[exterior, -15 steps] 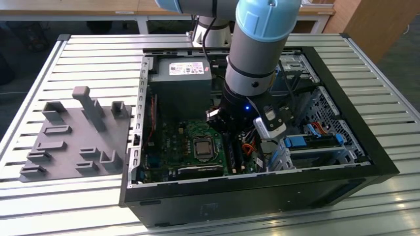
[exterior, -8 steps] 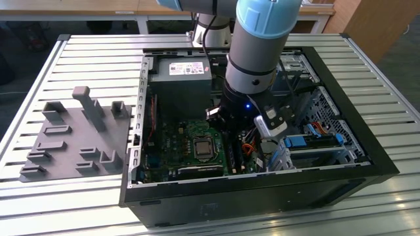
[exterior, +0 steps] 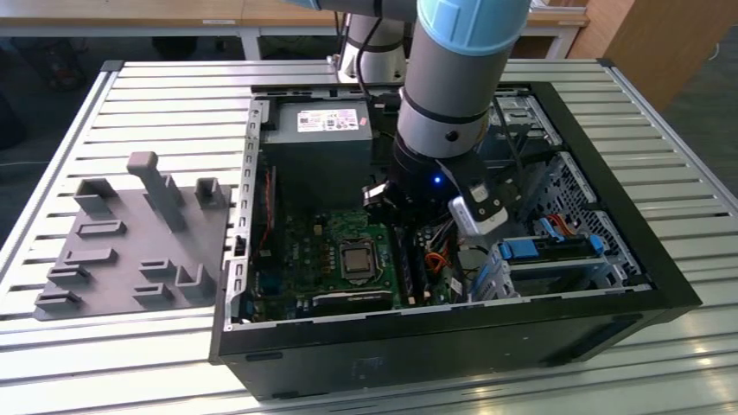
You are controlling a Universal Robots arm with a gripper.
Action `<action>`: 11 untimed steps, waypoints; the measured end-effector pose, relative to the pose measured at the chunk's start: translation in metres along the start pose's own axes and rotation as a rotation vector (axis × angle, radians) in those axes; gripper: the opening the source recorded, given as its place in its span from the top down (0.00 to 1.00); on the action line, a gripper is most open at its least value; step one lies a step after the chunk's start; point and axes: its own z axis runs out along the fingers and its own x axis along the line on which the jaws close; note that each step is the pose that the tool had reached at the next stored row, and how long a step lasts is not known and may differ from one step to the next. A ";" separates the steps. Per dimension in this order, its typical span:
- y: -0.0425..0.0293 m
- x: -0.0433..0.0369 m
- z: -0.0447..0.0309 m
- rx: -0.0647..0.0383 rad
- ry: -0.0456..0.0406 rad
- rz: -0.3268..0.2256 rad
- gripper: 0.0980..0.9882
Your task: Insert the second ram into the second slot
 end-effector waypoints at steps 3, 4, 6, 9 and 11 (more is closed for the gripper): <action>0.0000 -0.0001 -0.0001 0.001 0.0001 0.000 0.99; 0.0002 -0.0001 0.0000 0.001 0.0001 0.000 0.99; 0.0002 -0.0002 0.0011 0.001 0.0000 0.000 0.99; 0.0002 -0.0003 0.0054 0.000 0.0000 0.000 0.99; 0.0001 -0.0004 0.0083 0.000 0.0000 0.000 0.99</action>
